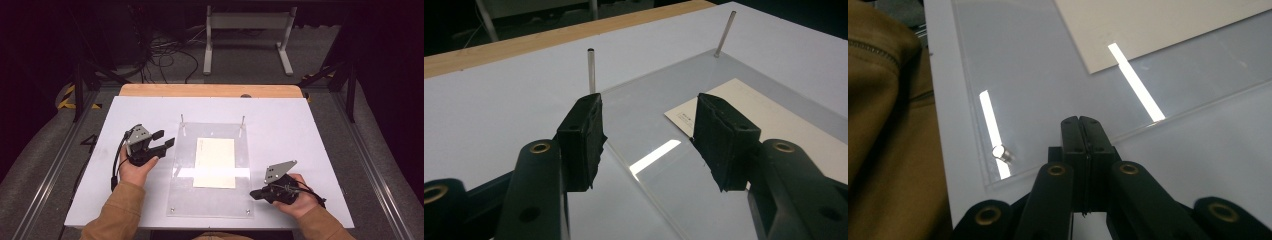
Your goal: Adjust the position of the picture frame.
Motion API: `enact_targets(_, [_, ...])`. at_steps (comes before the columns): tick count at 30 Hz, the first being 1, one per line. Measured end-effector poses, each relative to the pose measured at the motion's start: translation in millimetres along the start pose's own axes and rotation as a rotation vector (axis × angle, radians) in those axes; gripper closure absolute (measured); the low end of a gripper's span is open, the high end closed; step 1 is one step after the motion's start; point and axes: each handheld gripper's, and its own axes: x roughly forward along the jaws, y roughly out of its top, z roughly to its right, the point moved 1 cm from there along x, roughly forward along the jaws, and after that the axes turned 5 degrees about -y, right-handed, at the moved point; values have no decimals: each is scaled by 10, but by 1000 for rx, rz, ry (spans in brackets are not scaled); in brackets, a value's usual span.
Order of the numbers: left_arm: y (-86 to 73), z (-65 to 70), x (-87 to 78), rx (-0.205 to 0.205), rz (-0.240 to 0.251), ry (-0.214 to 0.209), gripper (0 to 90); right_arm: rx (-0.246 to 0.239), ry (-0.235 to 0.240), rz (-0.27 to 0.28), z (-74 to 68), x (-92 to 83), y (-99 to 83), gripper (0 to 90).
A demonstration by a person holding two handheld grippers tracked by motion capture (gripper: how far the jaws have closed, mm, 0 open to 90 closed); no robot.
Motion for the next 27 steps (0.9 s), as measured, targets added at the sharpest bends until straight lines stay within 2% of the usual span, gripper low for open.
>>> enact_targets(1, [3,4,-17,-2,0,-2,453,10,-31,41,47,-74,44,867])
enact_targets(4, [9,15,-32,-5,5,-3,447,18,-73,83,101,-137,105,808])
enact_targets(6, [11,27,-48,8,-1,-1,438,17,-90,102,122,-165,135,781])
enact_targets(7, [13,39,-61,21,-4,2,432,25,-111,143,158,-205,178,748])
enact_targets(9, [16,45,-65,27,-4,1,428,25,-117,156,177,-218,191,736])
enact_targets(12, [21,52,-69,34,-2,-3,428,31,-134,211,253,-267,233,700])
enact_targets(19, [15,32,-72,28,-3,-6,427,54,-173,285,435,-298,317,636])
enact_targets(23, [21,29,-91,27,3,-3,426,68,-193,298,534,-296,404,630])
enact_targets(27, [16,26,-94,19,2,-3,426,77,-223,338,702,-313,566,636])
